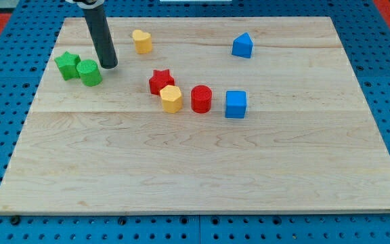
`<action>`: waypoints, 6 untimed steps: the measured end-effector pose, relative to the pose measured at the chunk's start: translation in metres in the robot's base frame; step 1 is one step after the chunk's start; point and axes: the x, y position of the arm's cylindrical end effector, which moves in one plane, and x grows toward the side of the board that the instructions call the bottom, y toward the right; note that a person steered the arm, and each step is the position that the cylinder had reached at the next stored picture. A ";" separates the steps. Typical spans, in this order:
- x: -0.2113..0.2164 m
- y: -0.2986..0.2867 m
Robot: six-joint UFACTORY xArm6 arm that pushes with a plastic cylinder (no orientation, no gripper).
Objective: Point at yellow hexagon
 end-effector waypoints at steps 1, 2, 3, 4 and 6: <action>0.000 0.001; 0.000 0.001; 0.000 0.001; 0.003 0.001; 0.097 0.002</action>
